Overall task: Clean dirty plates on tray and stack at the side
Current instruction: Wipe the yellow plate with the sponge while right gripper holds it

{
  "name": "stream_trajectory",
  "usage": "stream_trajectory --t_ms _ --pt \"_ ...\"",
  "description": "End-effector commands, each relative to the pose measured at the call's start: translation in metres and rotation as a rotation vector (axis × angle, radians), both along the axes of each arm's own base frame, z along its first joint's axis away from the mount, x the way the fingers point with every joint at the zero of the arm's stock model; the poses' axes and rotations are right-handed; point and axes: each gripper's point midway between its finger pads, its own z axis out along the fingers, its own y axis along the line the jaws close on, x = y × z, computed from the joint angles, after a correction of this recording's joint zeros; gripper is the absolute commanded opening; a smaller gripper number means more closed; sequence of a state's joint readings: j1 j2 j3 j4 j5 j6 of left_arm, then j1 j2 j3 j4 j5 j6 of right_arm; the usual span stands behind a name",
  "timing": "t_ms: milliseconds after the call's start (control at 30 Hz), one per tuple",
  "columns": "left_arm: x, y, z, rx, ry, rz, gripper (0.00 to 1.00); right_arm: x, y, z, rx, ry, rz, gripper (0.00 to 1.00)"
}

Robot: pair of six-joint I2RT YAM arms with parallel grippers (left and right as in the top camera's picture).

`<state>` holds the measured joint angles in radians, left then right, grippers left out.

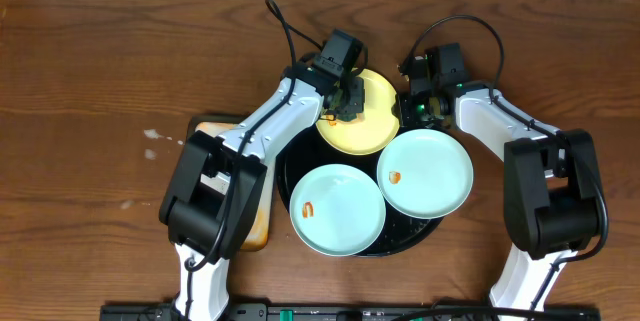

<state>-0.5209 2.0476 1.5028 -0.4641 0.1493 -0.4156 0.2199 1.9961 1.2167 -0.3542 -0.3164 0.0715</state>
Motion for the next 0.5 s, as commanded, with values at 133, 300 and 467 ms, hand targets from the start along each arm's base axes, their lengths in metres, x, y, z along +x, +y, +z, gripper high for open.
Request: stream_trajectory --t_ms 133,300,467 --pt "-0.003 -0.002 -0.009 0.024 0.025 -0.01 0.07 0.003 -0.001 -0.001 -0.015 0.006 -0.025 0.13" --pt "-0.018 0.013 -0.042 0.097 0.132 0.04 0.07 0.001 -0.002 -0.002 -0.014 0.016 -0.031 0.11" --pt "-0.016 0.042 -0.067 0.259 0.13 0.086 0.07 -0.002 -0.003 -0.003 -0.018 0.029 -0.03 0.06"
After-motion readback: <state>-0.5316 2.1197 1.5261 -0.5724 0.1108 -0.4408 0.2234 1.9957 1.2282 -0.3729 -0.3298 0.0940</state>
